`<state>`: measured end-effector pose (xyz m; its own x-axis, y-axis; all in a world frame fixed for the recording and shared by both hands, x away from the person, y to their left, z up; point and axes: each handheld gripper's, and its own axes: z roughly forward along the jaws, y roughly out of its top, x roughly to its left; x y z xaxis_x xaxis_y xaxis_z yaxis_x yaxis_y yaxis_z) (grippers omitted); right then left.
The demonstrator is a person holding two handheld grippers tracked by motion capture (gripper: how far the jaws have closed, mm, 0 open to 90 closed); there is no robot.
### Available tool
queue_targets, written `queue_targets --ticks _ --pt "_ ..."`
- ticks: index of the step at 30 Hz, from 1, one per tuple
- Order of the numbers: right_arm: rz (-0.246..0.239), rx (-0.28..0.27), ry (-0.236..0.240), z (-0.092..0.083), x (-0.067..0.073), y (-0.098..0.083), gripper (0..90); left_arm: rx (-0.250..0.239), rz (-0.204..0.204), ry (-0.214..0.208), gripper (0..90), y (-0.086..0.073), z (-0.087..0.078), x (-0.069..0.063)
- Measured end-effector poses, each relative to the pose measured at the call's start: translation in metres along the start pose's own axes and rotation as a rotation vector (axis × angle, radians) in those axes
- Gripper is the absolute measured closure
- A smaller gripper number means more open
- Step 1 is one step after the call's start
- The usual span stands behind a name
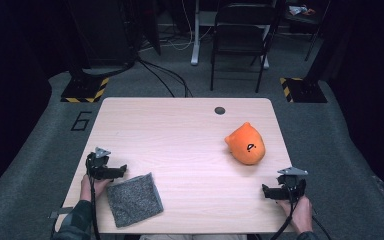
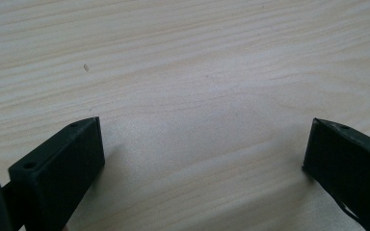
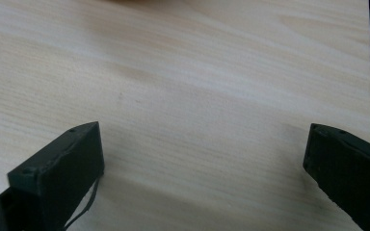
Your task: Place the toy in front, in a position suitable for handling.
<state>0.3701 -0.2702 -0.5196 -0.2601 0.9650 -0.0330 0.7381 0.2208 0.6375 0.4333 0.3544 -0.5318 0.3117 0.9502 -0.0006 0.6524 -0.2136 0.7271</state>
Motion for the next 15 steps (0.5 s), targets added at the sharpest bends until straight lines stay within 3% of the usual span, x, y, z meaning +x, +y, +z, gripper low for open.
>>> queue_targets --ticks 3,15 --pt "0.009 0.043 0.005 -0.002 -0.001 0.002 0.0 0.000 0.000 0.000 0.0 0.000 0.000 0.000" --pt "-0.020 0.000 0.032 -0.016 0.006 0.014 3.8 0.005 -0.012 0.013 0.0 -0.001 -0.001 -0.001"
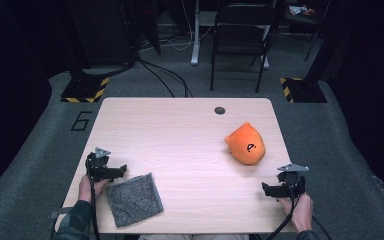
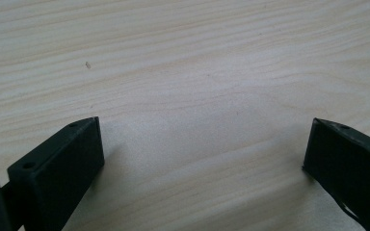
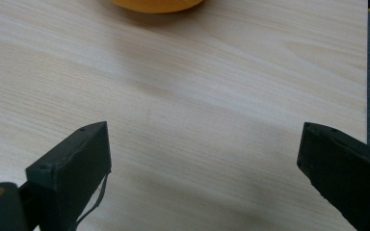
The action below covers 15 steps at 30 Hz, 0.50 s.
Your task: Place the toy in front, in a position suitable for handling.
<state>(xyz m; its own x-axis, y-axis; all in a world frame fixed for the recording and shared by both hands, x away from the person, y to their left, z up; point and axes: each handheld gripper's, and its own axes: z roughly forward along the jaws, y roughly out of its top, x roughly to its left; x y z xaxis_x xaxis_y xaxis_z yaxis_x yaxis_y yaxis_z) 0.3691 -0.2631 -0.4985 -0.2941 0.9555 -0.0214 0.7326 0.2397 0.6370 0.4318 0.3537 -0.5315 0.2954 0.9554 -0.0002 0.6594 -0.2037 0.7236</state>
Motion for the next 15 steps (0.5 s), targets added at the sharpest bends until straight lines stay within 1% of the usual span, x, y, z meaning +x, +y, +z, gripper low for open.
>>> queue_targets --ticks 1,4,6,8,9,12,15 --pt "-0.008 0.003 0.008 0.0001 0.0012 0.0011 4.4 0.000 -0.001 0.001 0.0 0.0000 0.0000 0.0000" --pt "0.000 0.013 0.009 -0.0001 0.0032 0.0017 4.6 0.000 -0.001 0.001 0.0 0.0000 0.0000 0.0000" --pt "-0.006 0.009 0.011 -0.0006 0.0030 0.0026 4.6 0.000 -0.001 0.001 0.0 0.0000 0.0000 0.0000" --pt "0.005 0.007 0.013 -0.0021 0.0038 0.0037 4.7 0.000 -0.001 0.001 0.0 0.0000 0.0000 0.0001" --pt "-0.009 -0.004 0.017 -0.0029 0.0036 0.0053 5.1 -0.002 0.002 0.005 0.0 0.0000 0.0001 0.0004" --pt "-0.010 -0.008 0.014 -0.0036 0.0047 0.0070 5.4 0.005 -0.015 0.012 0.0 -0.0004 -0.0006 0.0005" --pt "-0.021 -0.010 0.021 -0.0032 0.0044 0.0083 5.5 -0.005 -0.032 0.026 0.0 -0.0007 0.0001 0.0002"
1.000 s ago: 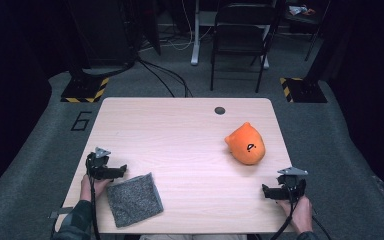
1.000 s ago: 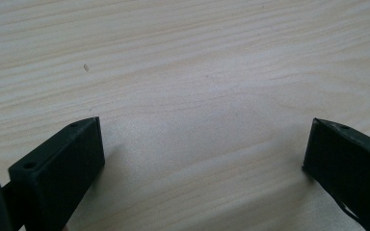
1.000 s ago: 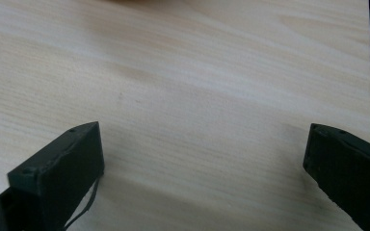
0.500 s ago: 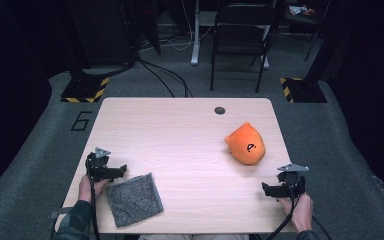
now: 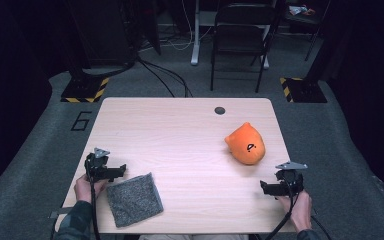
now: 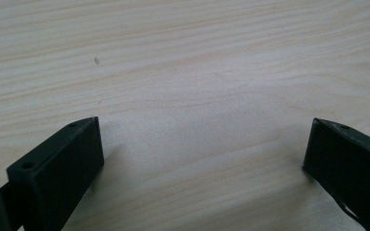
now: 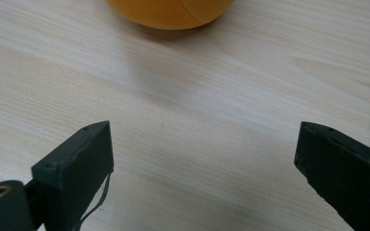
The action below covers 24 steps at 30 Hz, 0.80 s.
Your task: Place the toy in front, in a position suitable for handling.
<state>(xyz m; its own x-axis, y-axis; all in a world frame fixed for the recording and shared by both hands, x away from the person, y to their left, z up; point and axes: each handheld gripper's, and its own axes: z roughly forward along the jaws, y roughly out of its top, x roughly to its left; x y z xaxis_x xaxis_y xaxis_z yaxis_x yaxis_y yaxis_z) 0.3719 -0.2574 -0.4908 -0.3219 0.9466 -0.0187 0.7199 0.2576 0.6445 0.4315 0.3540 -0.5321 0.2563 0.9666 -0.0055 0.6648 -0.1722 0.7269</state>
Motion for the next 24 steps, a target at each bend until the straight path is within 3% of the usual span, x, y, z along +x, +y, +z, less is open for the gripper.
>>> queue_targets --ticks 12,24 --pt "0.016 -0.040 0.024 -0.009 0.001 0.011 5.9 0.010 0.006 0.006 0.0 0.000 -0.001 0.002" --pt "0.005 -0.106 0.025 -0.015 -0.001 0.039 6.1 0.007 0.002 0.006 0.0 0.001 0.000 0.002"
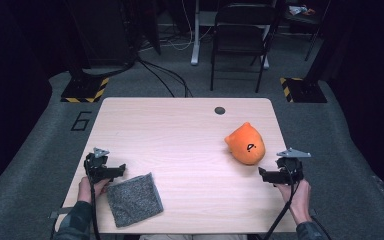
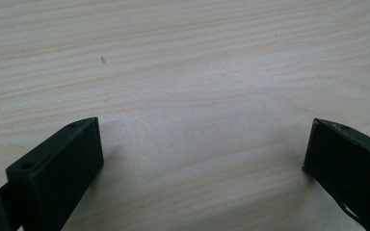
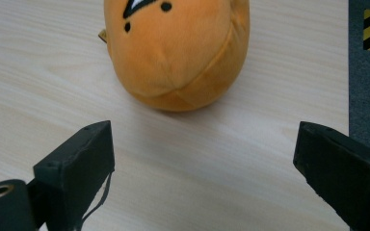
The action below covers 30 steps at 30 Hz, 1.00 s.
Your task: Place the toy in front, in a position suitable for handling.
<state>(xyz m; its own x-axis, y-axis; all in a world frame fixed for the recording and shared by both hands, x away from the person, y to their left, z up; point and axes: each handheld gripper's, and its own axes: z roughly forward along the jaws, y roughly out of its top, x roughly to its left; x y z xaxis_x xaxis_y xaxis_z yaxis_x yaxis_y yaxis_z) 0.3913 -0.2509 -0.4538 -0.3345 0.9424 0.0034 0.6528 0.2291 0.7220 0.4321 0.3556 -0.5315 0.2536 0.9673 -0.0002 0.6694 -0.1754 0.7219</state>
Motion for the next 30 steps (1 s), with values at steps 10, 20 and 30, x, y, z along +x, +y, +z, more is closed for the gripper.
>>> queue_targets --ticks 10,20,30 --pt "-0.017 -0.028 0.025 0.011 0.009 0.031 7.6 -0.002 0.002 0.000 0.0 0.000 0.000 0.000" --pt "-0.025 -0.029 0.024 0.030 0.019 0.054 8.8 0.001 0.002 0.000 0.0 0.000 0.000 0.000" --pt "0.000 -0.029 -0.005 0.053 0.021 0.074 14.4 0.001 0.003 0.000 0.0 0.000 0.000 0.000"
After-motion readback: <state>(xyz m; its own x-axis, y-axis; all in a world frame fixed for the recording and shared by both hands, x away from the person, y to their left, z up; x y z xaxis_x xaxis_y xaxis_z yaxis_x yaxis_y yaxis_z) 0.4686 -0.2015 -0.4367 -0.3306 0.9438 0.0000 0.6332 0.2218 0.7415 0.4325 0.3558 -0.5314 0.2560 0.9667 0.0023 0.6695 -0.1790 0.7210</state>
